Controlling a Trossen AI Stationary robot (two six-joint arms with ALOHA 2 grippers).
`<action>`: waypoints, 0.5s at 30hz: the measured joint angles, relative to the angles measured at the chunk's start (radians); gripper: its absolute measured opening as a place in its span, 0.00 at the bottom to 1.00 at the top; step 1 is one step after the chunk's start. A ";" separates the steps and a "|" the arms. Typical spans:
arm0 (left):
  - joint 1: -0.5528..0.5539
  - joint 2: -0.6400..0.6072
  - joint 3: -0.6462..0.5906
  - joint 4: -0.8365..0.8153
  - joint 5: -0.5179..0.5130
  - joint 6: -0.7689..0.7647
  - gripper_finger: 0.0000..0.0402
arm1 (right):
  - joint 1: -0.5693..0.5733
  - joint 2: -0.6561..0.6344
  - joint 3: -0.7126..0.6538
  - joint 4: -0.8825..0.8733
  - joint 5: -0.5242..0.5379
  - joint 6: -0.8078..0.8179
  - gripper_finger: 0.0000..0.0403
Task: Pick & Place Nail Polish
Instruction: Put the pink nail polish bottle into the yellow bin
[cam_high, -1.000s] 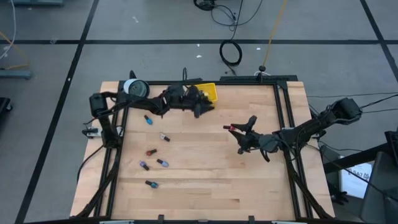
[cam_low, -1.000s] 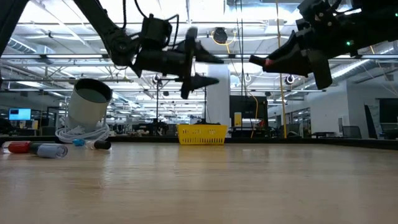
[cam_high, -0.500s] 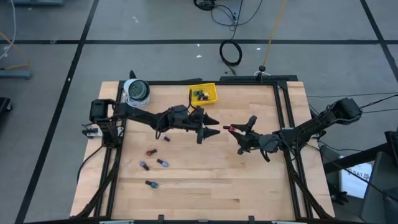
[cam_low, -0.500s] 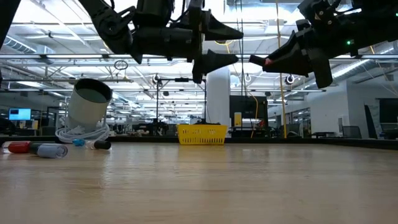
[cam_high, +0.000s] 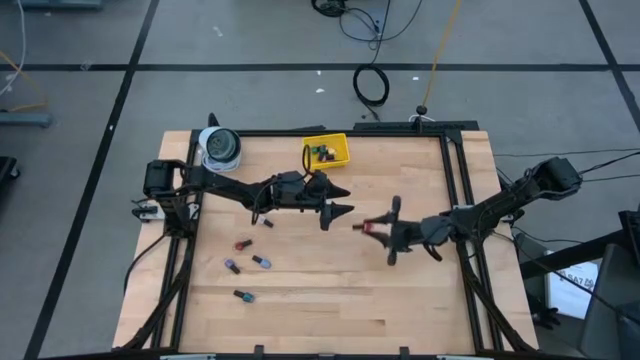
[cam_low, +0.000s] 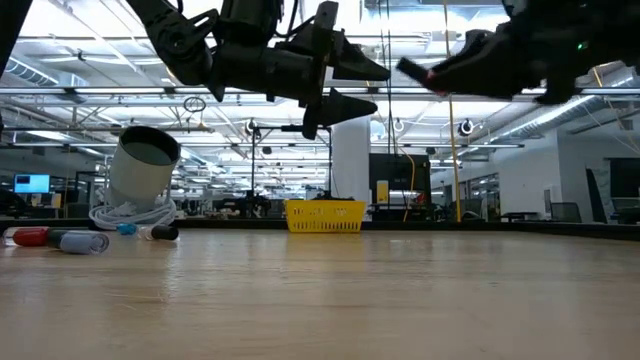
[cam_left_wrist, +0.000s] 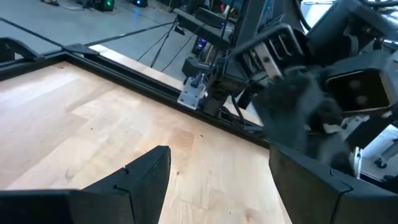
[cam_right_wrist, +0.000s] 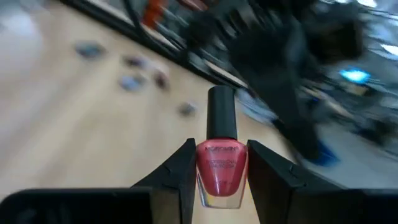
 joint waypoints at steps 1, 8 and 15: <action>0.000 0.000 0.000 0.000 0.000 0.002 0.67 | 0.000 0.000 0.000 0.011 -0.052 0.024 0.26; 0.000 0.000 0.000 -0.019 -0.002 0.017 0.67 | -0.009 -0.038 0.000 0.149 -0.466 0.195 0.26; 0.000 0.000 0.000 -0.032 -0.008 0.017 0.67 | -0.012 -0.047 0.000 0.559 -1.045 0.540 0.26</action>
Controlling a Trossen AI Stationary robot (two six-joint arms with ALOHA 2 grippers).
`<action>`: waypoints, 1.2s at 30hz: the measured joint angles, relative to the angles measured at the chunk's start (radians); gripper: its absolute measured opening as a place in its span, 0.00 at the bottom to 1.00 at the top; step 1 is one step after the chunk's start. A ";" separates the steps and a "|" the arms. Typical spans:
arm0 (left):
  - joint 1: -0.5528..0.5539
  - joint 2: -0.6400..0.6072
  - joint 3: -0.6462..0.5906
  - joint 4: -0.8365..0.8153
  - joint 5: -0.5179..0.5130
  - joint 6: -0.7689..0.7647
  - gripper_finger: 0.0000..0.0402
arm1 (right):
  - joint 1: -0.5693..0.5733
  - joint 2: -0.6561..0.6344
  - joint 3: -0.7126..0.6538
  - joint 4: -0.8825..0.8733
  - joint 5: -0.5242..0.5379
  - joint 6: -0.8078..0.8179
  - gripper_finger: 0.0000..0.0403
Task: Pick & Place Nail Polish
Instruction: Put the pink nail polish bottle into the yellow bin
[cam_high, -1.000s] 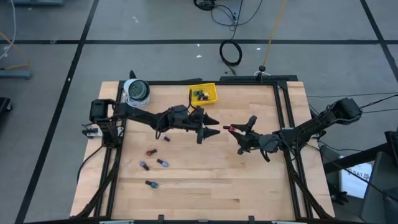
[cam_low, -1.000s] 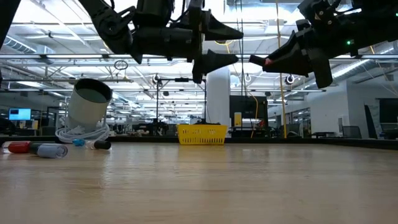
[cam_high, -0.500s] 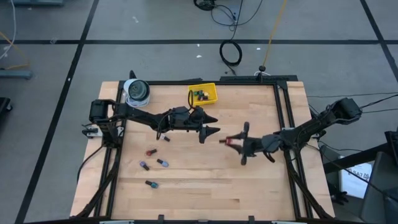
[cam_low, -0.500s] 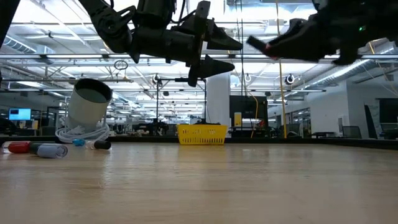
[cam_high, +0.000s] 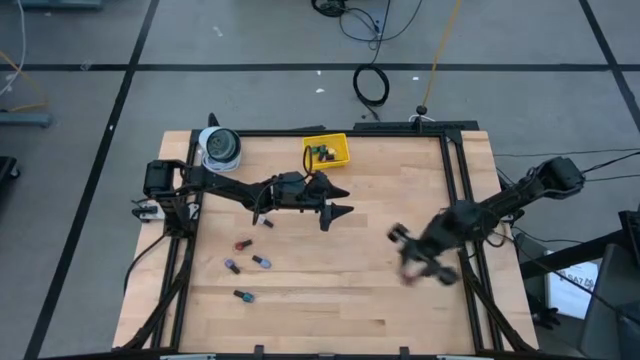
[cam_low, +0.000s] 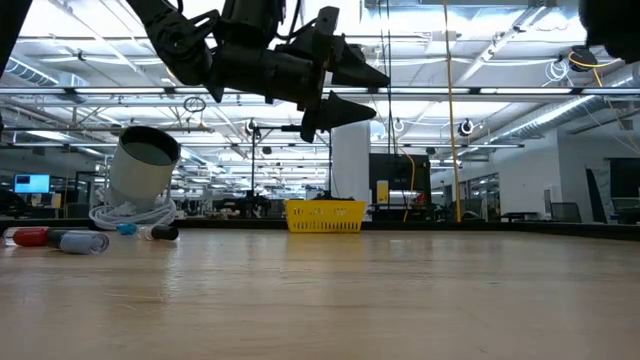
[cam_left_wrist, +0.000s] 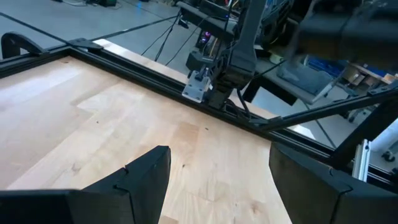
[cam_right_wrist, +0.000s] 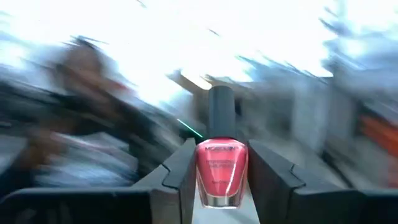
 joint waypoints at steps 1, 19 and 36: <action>0.000 0.000 0.000 -0.001 0.000 0.000 0.67 | 0.012 0.000 0.000 0.091 -0.088 0.038 0.26; 0.000 0.000 0.000 -0.004 -0.001 -0.012 0.67 | 0.036 0.002 0.000 -0.243 -0.136 -0.055 0.26; -0.004 0.001 0.000 -0.006 -0.054 -0.197 0.67 | -0.096 0.003 0.000 -0.719 0.916 -0.370 0.26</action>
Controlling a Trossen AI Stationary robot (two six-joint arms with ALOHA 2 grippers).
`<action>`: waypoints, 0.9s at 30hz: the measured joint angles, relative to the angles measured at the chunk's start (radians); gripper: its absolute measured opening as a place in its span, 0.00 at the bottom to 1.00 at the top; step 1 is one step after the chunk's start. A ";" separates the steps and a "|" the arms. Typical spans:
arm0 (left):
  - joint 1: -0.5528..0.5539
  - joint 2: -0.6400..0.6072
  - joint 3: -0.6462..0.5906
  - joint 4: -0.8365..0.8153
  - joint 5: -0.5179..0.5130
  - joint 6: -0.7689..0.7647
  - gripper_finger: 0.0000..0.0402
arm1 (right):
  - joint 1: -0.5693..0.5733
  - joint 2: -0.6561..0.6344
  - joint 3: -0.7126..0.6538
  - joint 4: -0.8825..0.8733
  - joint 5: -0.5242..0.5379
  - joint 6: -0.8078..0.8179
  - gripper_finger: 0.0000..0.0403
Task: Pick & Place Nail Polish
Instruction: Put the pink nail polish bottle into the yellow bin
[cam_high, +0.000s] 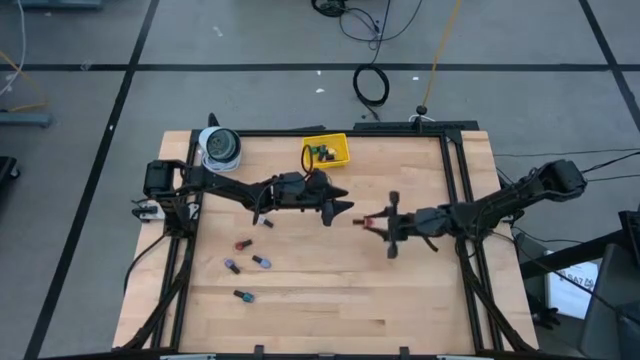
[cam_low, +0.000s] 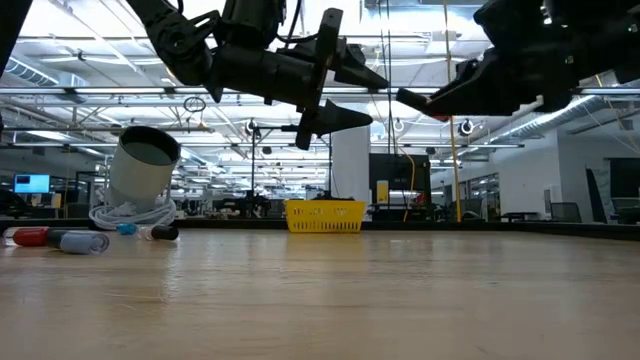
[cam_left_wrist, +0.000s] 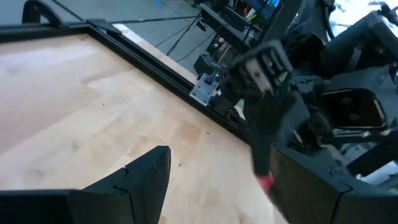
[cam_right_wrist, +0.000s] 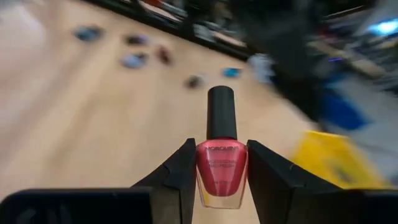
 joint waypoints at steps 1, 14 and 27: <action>-0.003 0.000 0.000 0.000 0.000 -0.013 0.67 | 0.007 0.000 0.000 0.001 0.057 -0.036 0.26; -0.051 0.001 0.044 -0.008 -0.068 -0.047 0.67 | 0.044 0.004 0.000 0.073 0.281 -0.233 0.26; -0.065 0.055 0.169 -0.171 -0.041 -0.032 0.67 | 0.044 0.006 0.000 0.073 0.283 -0.227 0.26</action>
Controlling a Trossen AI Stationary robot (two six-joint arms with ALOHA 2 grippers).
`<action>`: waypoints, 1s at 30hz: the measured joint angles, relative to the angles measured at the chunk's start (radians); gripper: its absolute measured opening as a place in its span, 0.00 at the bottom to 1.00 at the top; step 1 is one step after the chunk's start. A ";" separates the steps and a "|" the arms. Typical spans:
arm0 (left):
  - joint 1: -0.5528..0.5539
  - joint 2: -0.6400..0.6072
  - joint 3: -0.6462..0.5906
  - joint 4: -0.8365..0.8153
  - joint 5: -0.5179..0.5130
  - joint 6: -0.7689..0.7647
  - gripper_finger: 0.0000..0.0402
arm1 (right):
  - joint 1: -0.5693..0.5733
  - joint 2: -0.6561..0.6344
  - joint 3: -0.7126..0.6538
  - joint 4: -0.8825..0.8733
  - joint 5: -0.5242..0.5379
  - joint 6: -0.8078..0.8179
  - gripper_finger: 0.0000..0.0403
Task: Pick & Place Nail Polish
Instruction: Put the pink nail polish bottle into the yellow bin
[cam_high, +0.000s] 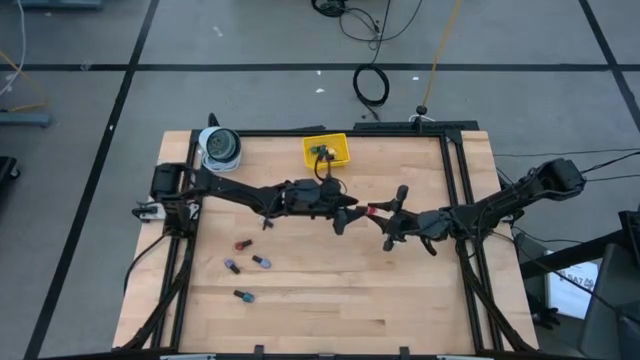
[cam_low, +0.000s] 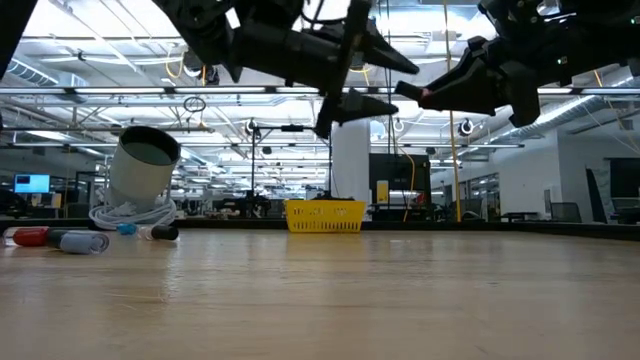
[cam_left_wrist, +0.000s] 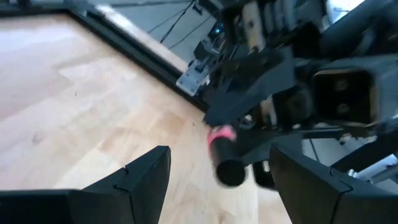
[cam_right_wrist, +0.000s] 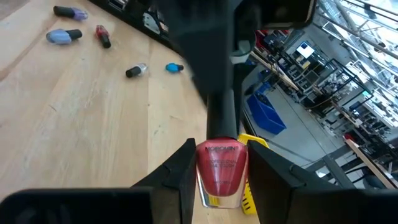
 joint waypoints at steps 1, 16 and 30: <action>0.000 0.015 0.003 -0.002 0.000 -0.007 0.67 | 0.000 0.000 0.000 -0.002 0.001 0.000 0.26; 0.004 0.151 0.184 -0.006 0.121 0.006 0.67 | 0.000 0.000 0.000 -0.001 -0.003 0.009 0.26; 0.003 0.199 0.236 -0.038 0.070 -0.010 0.65 | 0.019 0.001 0.000 -0.030 0.055 0.029 0.26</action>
